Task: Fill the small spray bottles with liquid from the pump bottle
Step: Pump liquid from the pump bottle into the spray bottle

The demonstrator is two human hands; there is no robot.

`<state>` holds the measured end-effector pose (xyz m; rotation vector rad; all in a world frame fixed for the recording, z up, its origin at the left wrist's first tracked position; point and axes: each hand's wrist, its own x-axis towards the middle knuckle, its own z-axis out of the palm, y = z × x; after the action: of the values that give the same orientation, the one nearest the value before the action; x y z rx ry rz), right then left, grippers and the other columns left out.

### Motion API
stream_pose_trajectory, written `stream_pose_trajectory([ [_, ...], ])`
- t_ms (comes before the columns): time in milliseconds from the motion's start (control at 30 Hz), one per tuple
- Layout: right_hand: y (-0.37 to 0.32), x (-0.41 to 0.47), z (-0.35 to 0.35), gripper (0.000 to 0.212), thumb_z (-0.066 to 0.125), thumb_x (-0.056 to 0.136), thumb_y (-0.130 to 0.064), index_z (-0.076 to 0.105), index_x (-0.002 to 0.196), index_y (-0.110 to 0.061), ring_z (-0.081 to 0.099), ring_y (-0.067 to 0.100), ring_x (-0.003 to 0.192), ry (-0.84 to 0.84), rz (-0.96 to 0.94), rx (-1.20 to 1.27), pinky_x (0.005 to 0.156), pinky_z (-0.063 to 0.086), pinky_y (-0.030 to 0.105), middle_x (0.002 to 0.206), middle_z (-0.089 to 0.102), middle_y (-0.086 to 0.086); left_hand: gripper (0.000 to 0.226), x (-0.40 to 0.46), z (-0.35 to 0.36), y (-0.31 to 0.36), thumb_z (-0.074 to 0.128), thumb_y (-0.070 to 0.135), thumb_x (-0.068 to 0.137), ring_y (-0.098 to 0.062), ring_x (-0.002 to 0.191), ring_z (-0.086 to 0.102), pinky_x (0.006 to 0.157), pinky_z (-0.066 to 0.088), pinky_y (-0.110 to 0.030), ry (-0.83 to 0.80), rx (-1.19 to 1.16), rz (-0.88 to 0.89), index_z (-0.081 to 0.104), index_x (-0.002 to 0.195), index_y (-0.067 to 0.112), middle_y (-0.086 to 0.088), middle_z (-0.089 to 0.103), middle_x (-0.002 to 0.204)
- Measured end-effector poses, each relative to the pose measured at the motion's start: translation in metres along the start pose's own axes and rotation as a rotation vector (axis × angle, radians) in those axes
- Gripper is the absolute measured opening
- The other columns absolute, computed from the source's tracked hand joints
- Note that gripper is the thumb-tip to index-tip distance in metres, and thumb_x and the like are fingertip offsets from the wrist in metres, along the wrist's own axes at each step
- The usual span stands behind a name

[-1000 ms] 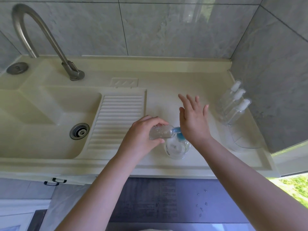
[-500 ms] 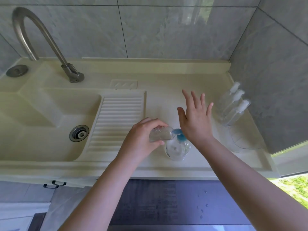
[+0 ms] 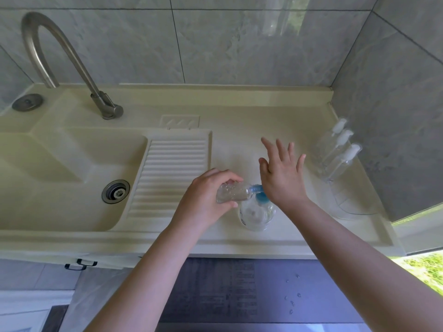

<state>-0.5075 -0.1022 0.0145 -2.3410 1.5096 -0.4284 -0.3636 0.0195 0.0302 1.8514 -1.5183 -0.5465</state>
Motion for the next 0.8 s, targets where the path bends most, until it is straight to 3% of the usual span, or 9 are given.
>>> stream_pose_trajectory([
  [200, -0.002, 0.001, -0.005, 0.054, 0.036, 0.105, -0.027, 0.020, 0.157, -0.027, -0.002, 0.032, 0.153, 0.062, -0.042, 0.018, 0.120, -0.003, 0.056, 0.165, 0.016, 0.006, 0.051, 0.000, -0.001, 0.000, 0.087, 0.012, 0.066, 0.000, 0.096, 0.059, 0.089, 0.044, -0.014, 0.005, -0.025, 0.006, 0.069, 0.108, 0.035, 0.013, 0.064, 0.101],
  [267, -0.001, -0.003, 0.000, 0.053, 0.033, 0.106, -0.025, 0.020, 0.157, -0.026, -0.003, 0.035, 0.153, 0.024, -0.005, 0.029, 0.121, -0.003, 0.057, 0.164, 0.018, 0.007, 0.051, 0.000, 0.000, 0.000, 0.087, 0.012, 0.067, 0.000, 0.097, 0.059, 0.090, 0.046, -0.018, -0.001, -0.022, 0.003, 0.069, 0.108, 0.035, 0.014, 0.063, 0.101],
  [367, 0.000, -0.001, -0.004, 0.057, 0.035, 0.105, -0.028, 0.015, 0.158, -0.021, -0.004, 0.038, 0.152, 0.101, -0.056, -0.065, 0.120, -0.003, 0.058, 0.164, 0.019, 0.009, 0.050, 0.000, 0.000, 0.001, 0.087, 0.013, 0.067, 0.000, 0.097, 0.059, 0.090, 0.047, -0.022, 0.000, -0.019, 0.000, 0.069, 0.107, 0.036, 0.015, 0.063, 0.101],
  [467, -0.004, 0.003, -0.009, 0.058, 0.037, 0.105, -0.030, 0.014, 0.158, -0.020, -0.005, 0.037, 0.153, 0.113, -0.078, -0.062, 0.120, -0.003, 0.058, 0.164, 0.017, 0.009, 0.050, 0.000, 0.000, 0.001, 0.087, 0.013, 0.066, 0.002, 0.098, 0.058, 0.091, 0.047, -0.021, 0.008, -0.022, 0.009, 0.069, 0.107, 0.036, 0.016, 0.063, 0.101],
  [567, -0.002, 0.000, 0.000, 0.053, 0.031, 0.106, -0.027, 0.018, 0.158, -0.025, -0.006, 0.037, 0.152, 0.009, -0.029, -0.054, 0.119, -0.003, 0.061, 0.165, 0.016, 0.010, 0.050, 0.000, 0.000, 0.001, 0.087, 0.014, 0.067, 0.001, 0.098, 0.058, 0.091, 0.046, -0.019, 0.003, -0.004, 0.005, 0.069, 0.108, 0.036, 0.016, 0.063, 0.101],
  [667, -0.002, 0.003, -0.005, 0.057, 0.034, 0.105, -0.031, 0.014, 0.158, -0.025, -0.008, 0.038, 0.152, 0.048, -0.074, -0.124, 0.118, -0.005, 0.062, 0.166, 0.010, 0.011, 0.050, -0.001, 0.000, 0.001, 0.087, 0.013, 0.067, 0.001, 0.096, 0.058, 0.089, 0.046, -0.017, 0.003, -0.015, 0.000, 0.069, 0.108, 0.035, 0.015, 0.063, 0.101],
  [800, -0.005, 0.005, -0.008, 0.058, 0.037, 0.105, -0.026, 0.015, 0.158, -0.025, -0.008, 0.038, 0.152, 0.088, -0.088, -0.085, 0.118, -0.006, 0.060, 0.166, 0.009, 0.011, 0.050, -0.001, 0.000, 0.000, 0.087, 0.013, 0.066, -0.001, 0.097, 0.059, 0.092, 0.049, -0.027, 0.012, -0.031, 0.007, 0.069, 0.107, 0.035, 0.015, 0.064, 0.102],
])
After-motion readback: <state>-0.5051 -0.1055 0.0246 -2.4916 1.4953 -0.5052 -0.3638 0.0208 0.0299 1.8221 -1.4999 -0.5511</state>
